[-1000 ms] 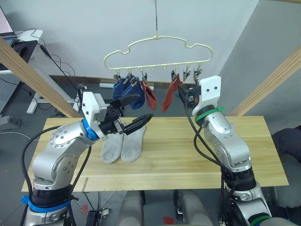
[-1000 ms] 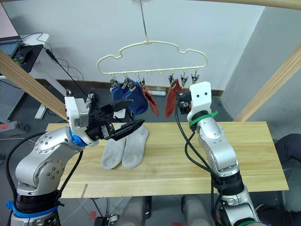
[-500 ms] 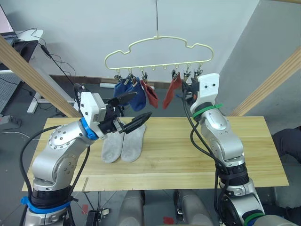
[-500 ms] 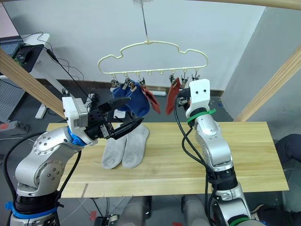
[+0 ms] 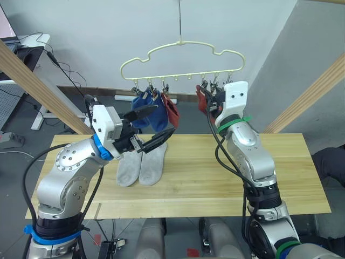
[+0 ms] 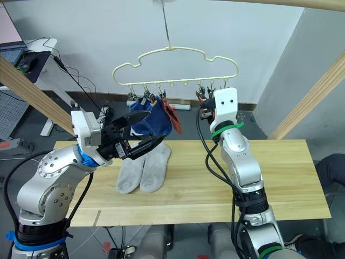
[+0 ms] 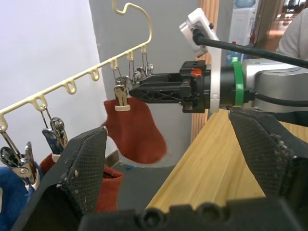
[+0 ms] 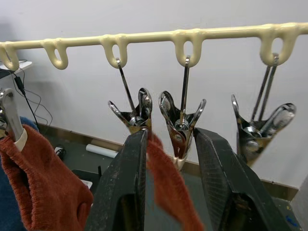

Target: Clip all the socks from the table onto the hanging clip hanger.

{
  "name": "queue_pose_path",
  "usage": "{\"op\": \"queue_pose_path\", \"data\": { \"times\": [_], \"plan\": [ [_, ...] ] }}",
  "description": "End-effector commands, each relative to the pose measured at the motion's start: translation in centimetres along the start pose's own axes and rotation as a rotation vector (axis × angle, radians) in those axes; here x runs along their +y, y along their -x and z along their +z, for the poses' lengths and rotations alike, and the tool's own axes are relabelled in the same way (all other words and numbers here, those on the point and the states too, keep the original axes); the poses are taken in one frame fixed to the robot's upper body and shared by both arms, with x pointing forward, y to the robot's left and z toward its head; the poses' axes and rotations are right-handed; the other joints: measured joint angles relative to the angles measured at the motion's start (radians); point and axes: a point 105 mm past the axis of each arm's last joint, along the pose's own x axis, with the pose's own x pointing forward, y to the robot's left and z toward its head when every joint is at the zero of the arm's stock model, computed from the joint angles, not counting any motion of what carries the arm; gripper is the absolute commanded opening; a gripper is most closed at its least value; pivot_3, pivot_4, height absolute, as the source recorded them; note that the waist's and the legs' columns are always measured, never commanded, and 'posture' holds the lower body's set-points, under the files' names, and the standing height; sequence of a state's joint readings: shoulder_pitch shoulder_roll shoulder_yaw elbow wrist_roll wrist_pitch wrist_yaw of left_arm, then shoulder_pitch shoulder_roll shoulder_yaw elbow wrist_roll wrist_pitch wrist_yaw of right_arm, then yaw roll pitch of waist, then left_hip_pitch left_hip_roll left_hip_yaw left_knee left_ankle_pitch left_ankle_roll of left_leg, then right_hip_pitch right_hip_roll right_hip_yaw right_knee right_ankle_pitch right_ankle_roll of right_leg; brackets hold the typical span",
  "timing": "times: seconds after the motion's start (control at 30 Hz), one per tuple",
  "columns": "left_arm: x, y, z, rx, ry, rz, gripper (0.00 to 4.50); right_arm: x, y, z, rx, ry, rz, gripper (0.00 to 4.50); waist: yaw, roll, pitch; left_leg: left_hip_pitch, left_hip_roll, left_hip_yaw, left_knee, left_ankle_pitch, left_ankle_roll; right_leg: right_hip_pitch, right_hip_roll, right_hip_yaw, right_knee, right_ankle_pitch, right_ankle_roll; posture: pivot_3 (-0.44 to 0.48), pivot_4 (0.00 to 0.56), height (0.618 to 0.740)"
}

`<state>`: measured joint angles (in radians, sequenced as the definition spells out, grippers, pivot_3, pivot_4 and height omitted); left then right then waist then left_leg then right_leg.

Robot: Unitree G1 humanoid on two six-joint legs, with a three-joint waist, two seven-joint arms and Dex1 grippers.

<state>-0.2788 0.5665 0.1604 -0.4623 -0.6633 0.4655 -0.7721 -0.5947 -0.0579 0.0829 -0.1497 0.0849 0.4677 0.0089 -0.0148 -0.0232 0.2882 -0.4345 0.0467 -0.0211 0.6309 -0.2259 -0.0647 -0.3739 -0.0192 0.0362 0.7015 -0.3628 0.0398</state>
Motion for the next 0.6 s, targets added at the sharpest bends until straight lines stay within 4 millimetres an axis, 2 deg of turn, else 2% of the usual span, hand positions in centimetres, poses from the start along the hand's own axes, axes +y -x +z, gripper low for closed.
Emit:
{"op": "queue_pose_path", "data": {
  "times": [0.03, 0.6],
  "plan": [
    [-0.18, 0.2, 0.58, -0.019, -0.031, -0.004, 4.5, -0.42, -0.31, 1.85, -0.073, 0.012, -0.029, 1.58, 0.0, 0.0, 0.0, 0.0, 0.0, 0.0, 0.0, 0.0, 0.0, 0.0, 0.0, 0.0, 0.0, 0.0, 0.0, 0.111, 0.294, 0.74],
    [-0.47, 0.35, 0.16, -0.014, -0.028, -0.01, 4.5, -0.07, -0.97, 2.42, -0.084, -0.03, -0.05, 1.58, 0.001, 0.0, 0.0, 0.0, 0.0, 0.0, 0.0, 0.0, 0.0, 0.0, 0.0, 0.0, 0.002, 0.0, 0.0, 0.116, 0.289, 0.74]
  ]
}}
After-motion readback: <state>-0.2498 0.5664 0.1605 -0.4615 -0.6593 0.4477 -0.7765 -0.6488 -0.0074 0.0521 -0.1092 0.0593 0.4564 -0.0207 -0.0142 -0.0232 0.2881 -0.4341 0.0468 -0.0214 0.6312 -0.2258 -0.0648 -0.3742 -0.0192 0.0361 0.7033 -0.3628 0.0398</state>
